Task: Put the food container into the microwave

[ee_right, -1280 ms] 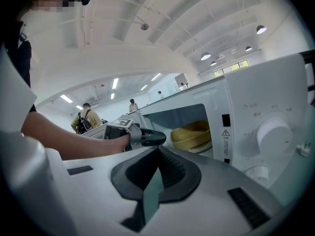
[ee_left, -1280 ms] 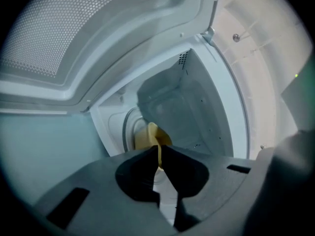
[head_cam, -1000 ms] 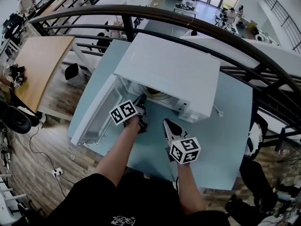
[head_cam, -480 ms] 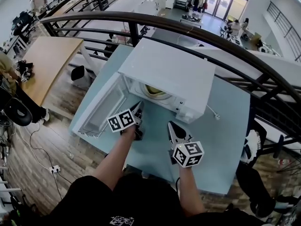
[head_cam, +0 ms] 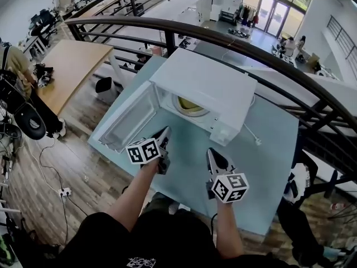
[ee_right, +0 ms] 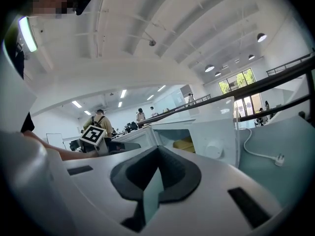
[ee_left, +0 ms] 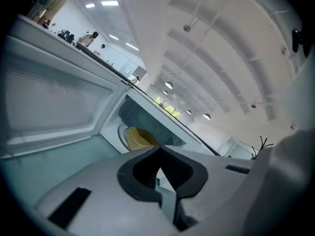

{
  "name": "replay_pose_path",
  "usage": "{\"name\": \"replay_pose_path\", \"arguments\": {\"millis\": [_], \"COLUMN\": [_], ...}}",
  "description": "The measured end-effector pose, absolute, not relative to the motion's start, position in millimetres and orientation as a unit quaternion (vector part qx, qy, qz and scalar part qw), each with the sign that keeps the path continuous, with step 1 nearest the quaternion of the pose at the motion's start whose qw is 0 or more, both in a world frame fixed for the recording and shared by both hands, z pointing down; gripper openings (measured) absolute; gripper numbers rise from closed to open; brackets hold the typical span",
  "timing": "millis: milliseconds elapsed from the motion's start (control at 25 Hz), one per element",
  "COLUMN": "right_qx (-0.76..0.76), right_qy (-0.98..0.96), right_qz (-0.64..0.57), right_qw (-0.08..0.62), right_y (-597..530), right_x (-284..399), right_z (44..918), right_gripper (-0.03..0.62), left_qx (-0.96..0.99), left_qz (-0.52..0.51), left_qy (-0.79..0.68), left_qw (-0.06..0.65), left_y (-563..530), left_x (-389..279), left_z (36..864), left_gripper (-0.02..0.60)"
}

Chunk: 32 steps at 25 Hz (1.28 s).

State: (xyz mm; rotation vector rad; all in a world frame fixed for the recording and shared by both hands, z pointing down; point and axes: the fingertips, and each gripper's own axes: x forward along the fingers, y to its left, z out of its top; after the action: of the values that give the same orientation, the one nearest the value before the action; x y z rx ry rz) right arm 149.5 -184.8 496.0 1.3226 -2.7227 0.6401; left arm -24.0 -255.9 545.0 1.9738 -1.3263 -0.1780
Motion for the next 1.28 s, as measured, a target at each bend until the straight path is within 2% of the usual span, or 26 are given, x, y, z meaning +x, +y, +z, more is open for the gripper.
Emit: {"name": "replay_pose_path", "arguments": {"millis": [600, 960, 1280], "right_qx": [0.430, 0.489, 0.525], "right_qy": [-0.889, -0.861, -0.844], "right_qz": [0.158, 0.137, 0.105], "right_qw": [0.010, -0.007, -0.012], "right_y": [-155.2, -141.8, -131.0], "right_x": [153.7, 159.7, 152.9], "right_z": [450.5, 420.3, 392.3], "right_gripper": [0.005, 0.006, 0.006], "left_qx": [0.808, 0.853, 0.873], "left_qz": [-0.048, 0.003, -0.019], "left_qy": [-0.531, -0.500, -0.475], "left_qw": [0.250, 0.149, 0.111], "left_y": [-202.7, -177.3, -172.1], "left_x": [-37.1, -50.2, -65.3], "left_z": [474.9, 428.5, 390.9], "left_gripper": [0.008, 0.008, 0.008]}}
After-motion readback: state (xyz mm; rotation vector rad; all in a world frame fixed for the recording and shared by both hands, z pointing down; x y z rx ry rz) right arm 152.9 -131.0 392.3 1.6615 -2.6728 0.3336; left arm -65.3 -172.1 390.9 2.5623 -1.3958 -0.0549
